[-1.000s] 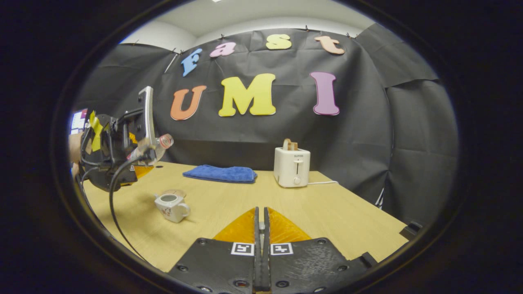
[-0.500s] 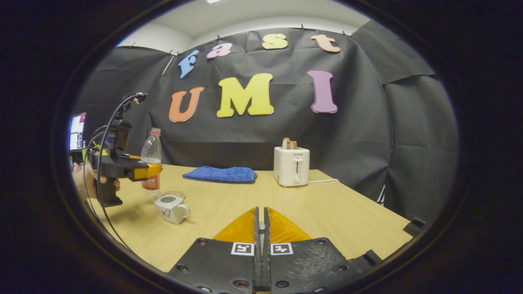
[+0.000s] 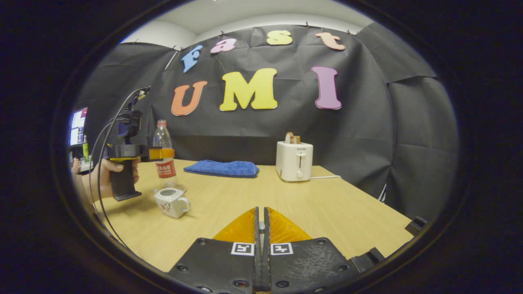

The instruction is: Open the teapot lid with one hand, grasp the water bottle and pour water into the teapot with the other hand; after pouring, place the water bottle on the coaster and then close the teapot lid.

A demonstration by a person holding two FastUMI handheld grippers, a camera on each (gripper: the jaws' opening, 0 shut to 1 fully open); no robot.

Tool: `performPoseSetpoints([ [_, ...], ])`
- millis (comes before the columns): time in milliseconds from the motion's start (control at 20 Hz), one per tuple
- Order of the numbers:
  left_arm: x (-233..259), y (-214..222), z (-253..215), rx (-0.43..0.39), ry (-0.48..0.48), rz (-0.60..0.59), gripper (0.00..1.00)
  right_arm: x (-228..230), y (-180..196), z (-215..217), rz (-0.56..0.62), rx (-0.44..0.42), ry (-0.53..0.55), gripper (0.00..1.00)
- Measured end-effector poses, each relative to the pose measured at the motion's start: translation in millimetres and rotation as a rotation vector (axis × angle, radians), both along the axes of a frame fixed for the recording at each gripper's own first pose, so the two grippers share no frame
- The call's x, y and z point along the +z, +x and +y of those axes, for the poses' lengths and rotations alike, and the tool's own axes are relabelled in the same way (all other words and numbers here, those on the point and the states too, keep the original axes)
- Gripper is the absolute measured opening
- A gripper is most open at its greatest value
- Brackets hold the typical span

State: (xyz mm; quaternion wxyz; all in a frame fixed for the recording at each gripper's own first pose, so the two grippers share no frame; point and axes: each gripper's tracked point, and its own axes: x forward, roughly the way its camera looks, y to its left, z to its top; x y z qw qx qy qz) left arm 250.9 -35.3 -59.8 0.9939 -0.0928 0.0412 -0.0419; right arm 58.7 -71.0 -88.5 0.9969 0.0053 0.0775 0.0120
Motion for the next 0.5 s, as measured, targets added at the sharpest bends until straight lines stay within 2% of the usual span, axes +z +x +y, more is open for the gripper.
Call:
performPoseSetpoints([
  [250, -6, 5, -2, 0.004, 0.039, 0.005, 0.78, 11, -4, 9, -0.038, 0.004, -0.039, 0.00],
  [500, -12, 10, -4, 0.004, 0.048, 0.017, 0.79, 5, -4, 13, -0.018, 0.014, -0.038, 0.00],
])
